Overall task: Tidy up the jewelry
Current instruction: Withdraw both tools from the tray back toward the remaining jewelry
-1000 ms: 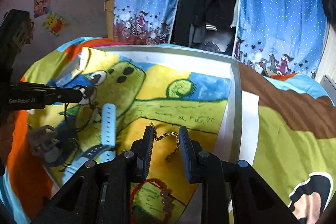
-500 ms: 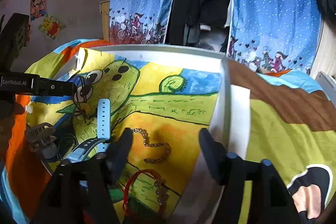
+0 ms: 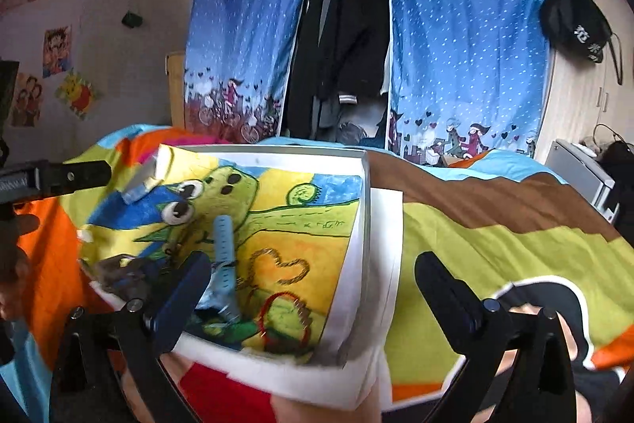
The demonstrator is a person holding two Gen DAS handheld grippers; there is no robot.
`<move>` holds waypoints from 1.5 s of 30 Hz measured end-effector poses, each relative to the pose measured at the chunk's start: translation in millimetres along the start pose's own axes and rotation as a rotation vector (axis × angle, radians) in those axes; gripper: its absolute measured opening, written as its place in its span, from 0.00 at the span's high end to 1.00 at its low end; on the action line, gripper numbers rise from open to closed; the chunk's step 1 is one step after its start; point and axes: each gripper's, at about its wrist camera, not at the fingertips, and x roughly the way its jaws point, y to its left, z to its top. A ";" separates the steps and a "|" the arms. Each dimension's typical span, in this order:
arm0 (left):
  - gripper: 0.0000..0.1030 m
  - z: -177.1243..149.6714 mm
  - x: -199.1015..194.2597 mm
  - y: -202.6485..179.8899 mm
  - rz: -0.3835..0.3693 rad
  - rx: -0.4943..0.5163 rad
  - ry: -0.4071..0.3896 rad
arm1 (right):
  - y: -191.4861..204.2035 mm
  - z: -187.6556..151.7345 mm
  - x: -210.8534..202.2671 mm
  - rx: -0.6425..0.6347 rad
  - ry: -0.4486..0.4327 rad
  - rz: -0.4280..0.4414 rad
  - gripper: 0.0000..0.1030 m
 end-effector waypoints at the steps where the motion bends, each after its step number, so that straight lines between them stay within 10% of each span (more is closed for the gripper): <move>1: 0.02 -5.2 -11.0 -3.1 0.009 0.015 -0.016 | 2.5 -2.6 -10.0 0.004 -0.011 0.000 0.00; 20: 0.02 -93.2 -113.3 -10.2 0.028 0.062 -0.082 | 47.5 -67.0 -124.8 0.017 -0.052 -0.004 0.00; 45: 0.02 -210.8 -144.7 -14.9 0.075 0.128 0.054 | 35.2 -161.9 -192.7 0.141 0.080 -0.038 0.00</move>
